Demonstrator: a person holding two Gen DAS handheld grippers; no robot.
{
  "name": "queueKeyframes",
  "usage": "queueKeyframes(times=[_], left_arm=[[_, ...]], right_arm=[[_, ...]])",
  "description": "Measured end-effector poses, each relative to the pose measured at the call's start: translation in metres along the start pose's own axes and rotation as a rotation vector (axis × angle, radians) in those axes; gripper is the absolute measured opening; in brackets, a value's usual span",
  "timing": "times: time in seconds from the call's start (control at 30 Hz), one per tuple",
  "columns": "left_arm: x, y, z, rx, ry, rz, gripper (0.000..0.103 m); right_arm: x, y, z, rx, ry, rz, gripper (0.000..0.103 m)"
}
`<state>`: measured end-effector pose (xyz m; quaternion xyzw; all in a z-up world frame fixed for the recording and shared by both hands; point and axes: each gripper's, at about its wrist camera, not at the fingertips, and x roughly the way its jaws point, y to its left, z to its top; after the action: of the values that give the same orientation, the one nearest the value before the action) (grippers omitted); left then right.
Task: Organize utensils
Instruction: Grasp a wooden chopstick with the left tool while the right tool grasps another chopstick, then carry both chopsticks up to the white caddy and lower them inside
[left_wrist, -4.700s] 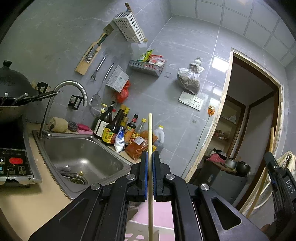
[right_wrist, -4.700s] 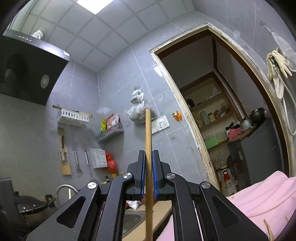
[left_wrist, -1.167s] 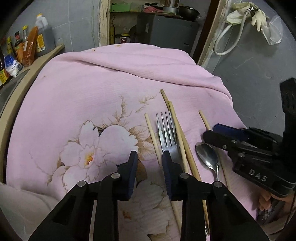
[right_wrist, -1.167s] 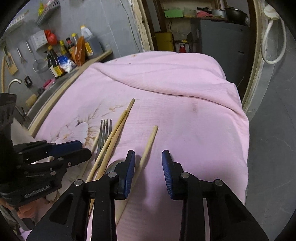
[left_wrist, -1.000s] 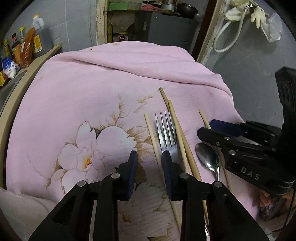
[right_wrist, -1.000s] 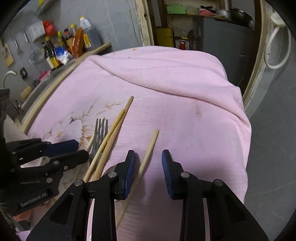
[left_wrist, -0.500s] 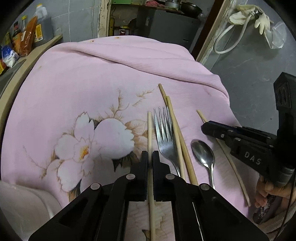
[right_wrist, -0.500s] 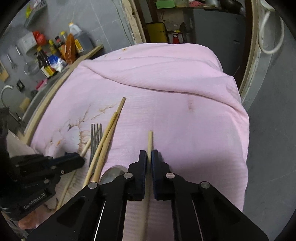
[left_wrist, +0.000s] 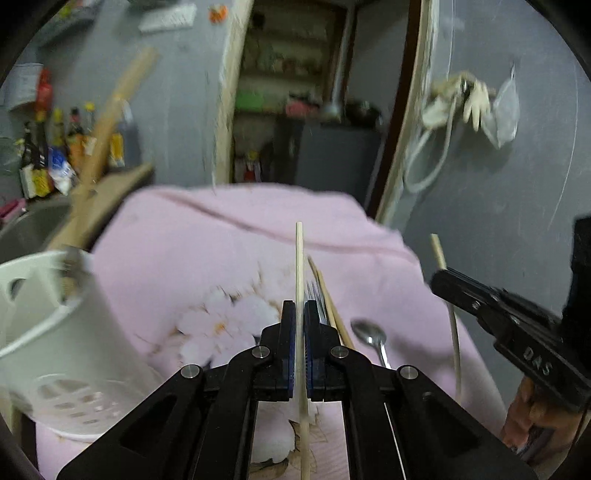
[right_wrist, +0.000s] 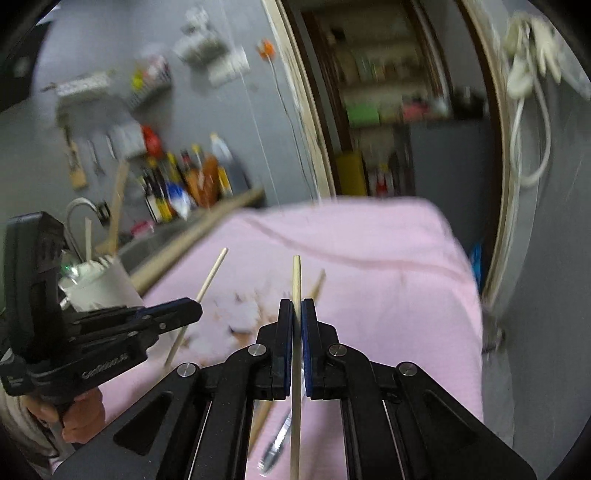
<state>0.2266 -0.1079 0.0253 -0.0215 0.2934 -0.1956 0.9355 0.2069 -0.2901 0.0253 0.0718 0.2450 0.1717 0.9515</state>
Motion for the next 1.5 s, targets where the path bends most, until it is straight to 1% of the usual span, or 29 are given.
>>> queueKeyframes(times=[0.17,0.3,0.4,0.57,0.7,0.87,1.03,1.2,1.33,1.5], left_arm=[[-0.036,0.007,0.007,-0.038,-0.182,0.031,0.002],[-0.062,0.016,0.014,-0.057,-0.281,0.062,0.002],[-0.085,0.023,0.019,-0.060,-0.347,0.073,0.002],[-0.121,0.044,0.033,-0.077,-0.435,0.077,0.002],[-0.145,0.066,0.042,-0.101,-0.497,0.093,0.002],[-0.172,0.097,0.051,-0.146,-0.568,0.131,0.002],[-0.192,0.129,0.057,-0.196,-0.621,0.202,0.002],[-0.202,0.164,0.061,-0.264,-0.660,0.269,0.002],[-0.203,0.182,0.058,-0.290,-0.686,0.317,0.002],[-0.195,0.202,0.048,-0.335,-0.691,0.341,0.002]], right_arm=[[-0.025,0.030,0.004,-0.059,-0.181,-0.039,0.003],[-0.038,0.053,0.014,-0.118,-0.289,-0.036,0.003],[-0.044,0.073,0.025,-0.157,-0.368,-0.013,0.003],[-0.052,0.099,0.040,-0.189,-0.452,0.056,0.003],[-0.052,0.123,0.055,-0.198,-0.500,0.123,0.003],[-0.047,0.151,0.071,-0.212,-0.555,0.190,0.003],[-0.036,0.178,0.084,-0.207,-0.584,0.260,0.003],[-0.019,0.191,0.089,-0.192,-0.609,0.307,0.003],[-0.005,0.198,0.091,-0.180,-0.626,0.323,0.003],[0.012,0.199,0.086,-0.156,-0.622,0.326,0.003]])
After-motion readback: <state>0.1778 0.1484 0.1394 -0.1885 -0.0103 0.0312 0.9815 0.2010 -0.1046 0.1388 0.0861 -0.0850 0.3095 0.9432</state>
